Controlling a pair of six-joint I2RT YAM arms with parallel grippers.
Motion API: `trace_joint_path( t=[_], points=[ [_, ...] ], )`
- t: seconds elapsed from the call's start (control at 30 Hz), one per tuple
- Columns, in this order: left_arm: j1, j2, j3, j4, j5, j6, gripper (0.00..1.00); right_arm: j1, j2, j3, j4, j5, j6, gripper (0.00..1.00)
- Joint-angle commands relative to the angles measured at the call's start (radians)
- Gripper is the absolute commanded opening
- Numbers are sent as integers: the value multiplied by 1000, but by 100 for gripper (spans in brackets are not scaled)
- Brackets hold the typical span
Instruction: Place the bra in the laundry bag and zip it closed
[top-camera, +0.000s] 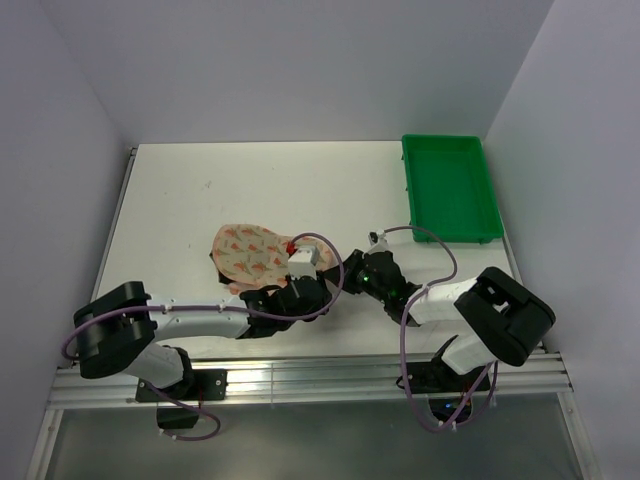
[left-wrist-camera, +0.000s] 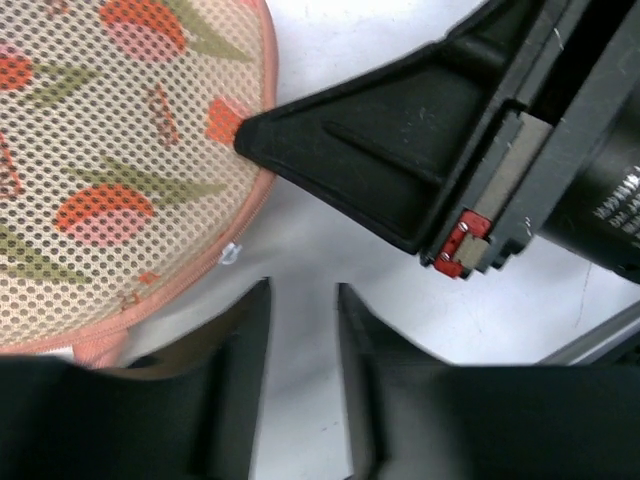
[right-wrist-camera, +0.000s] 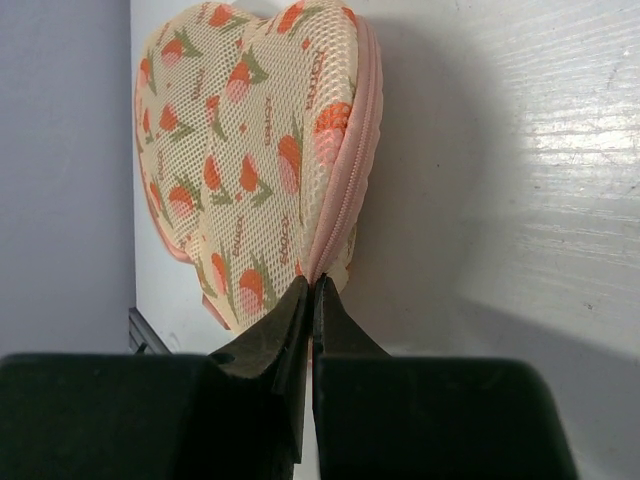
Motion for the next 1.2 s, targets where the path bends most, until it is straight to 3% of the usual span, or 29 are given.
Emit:
trace_joint_path(
  t=[0.0, 0.63, 0.9, 0.97, 1.17],
  points=[
    [8, 9, -26, 44, -50, -23, 42, 15, -42, 31, 13, 21, -15, 0],
    [72, 83, -33, 129, -79, 3, 49, 35, -12, 31, 16, 19, -20, 0],
    [74, 66, -46, 142, -127, 9, 26, 57, -19, 25, 5, 22, -26, 0],
    [76, 64, -46, 135, -143, 6, 26, 63, -25, 22, 2, 21, -26, 0],
    [76, 61, -45, 115, -171, 3, 6, 72, -43, 5, -1, 45, -29, 0]
  ],
)
